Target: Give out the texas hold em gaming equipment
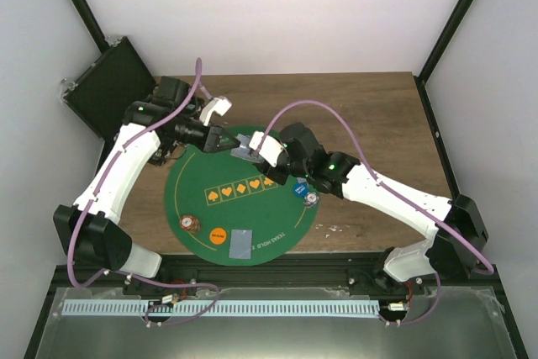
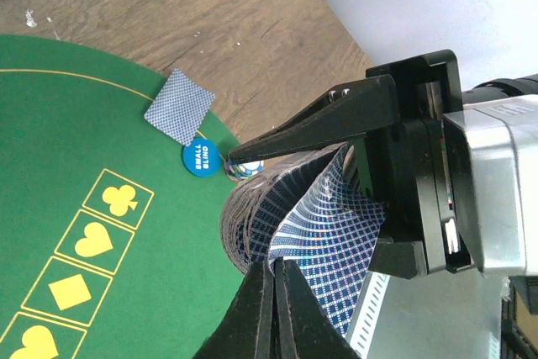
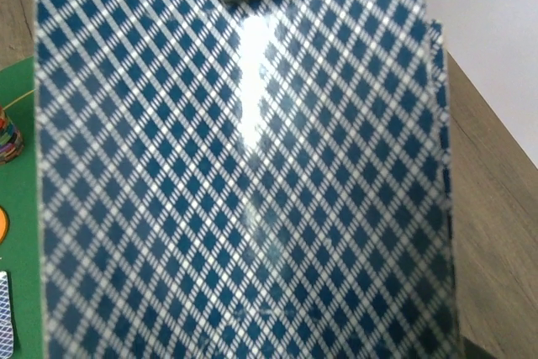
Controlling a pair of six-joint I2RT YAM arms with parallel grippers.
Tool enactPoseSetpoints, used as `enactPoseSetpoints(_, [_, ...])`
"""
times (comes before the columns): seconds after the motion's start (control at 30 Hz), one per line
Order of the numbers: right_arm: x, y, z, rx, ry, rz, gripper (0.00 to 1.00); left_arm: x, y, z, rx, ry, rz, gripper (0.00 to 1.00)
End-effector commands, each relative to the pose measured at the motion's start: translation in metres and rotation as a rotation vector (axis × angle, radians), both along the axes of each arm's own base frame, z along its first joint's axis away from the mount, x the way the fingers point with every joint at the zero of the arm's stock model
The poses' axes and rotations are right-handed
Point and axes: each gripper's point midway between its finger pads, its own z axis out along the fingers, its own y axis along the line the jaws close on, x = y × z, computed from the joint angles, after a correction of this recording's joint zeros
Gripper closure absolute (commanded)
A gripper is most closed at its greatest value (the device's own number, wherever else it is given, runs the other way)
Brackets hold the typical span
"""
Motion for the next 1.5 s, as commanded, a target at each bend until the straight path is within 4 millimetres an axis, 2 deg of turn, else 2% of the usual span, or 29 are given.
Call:
enactPoseSetpoints(0.0, [0.013,-0.01,0.019,0.024,-0.049,-0.045,0.53,-0.006,0.004,0.022,0.01,-0.099,-0.027,1.0])
enactPoseSetpoints(0.13, [0.024,-0.026,0.011,0.011,-0.04,-0.087,0.53,-0.015,0.005,0.037,-0.003,-0.132,-0.062,1.0])
enactPoseSetpoints(0.33, [0.037,-0.052,0.005,0.014,-0.029,-0.133,0.53,-0.043,0.008,0.074,-0.063,-0.189,-0.151,1.0])
enactPoseSetpoints(0.4, [0.04,-0.06,0.004,0.014,-0.036,-0.149,0.53,-0.052,0.011,0.076,-0.044,-0.21,-0.178,1.0])
enactPoseSetpoints(0.5, [0.044,-0.071,0.005,0.007,-0.037,-0.173,0.53,-0.067,0.019,0.067,0.022,-0.223,-0.241,1.0])
enactPoseSetpoints(0.53, [0.045,-0.075,0.005,0.003,-0.039,-0.178,0.53,-0.074,0.023,0.061,0.046,-0.23,-0.278,1.0])
enactPoseSetpoints(0.63, [0.043,-0.082,0.01,-0.002,-0.052,-0.183,0.53,-0.084,0.036,0.026,0.174,-0.255,-0.345,1.0])
enactPoseSetpoints(0.73, [0.039,-0.088,0.015,-0.006,-0.076,-0.184,0.53,-0.108,0.042,-0.01,0.263,-0.283,-0.484,1.0])
enactPoseSetpoints(0.93, [0.034,-0.093,0.02,-0.011,-0.097,-0.179,0.52,-0.156,0.034,-0.086,0.42,-0.114,-0.768,1.0])
enactPoseSetpoints(1.0, [0.033,-0.094,0.022,-0.006,-0.097,-0.18,0.52,-0.163,0.031,-0.115,0.49,-0.097,-0.829,1.0])
enactPoseSetpoints(1.1, [0.033,-0.096,0.025,-0.004,-0.105,-0.188,0.52,-0.165,0.025,-0.146,0.553,-0.118,-0.906,1.0])
enactPoseSetpoints(1.27, [0.033,-0.1,0.022,-0.021,-0.104,-0.203,0.52,-0.167,0.019,-0.187,0.662,-0.16,-1.009,1.0])
enactPoseSetpoints(1.47, [0.033,-0.105,0.014,-0.045,-0.101,-0.221,0.52,-0.164,0.014,-0.202,0.698,-0.205,-1.083,1.0])
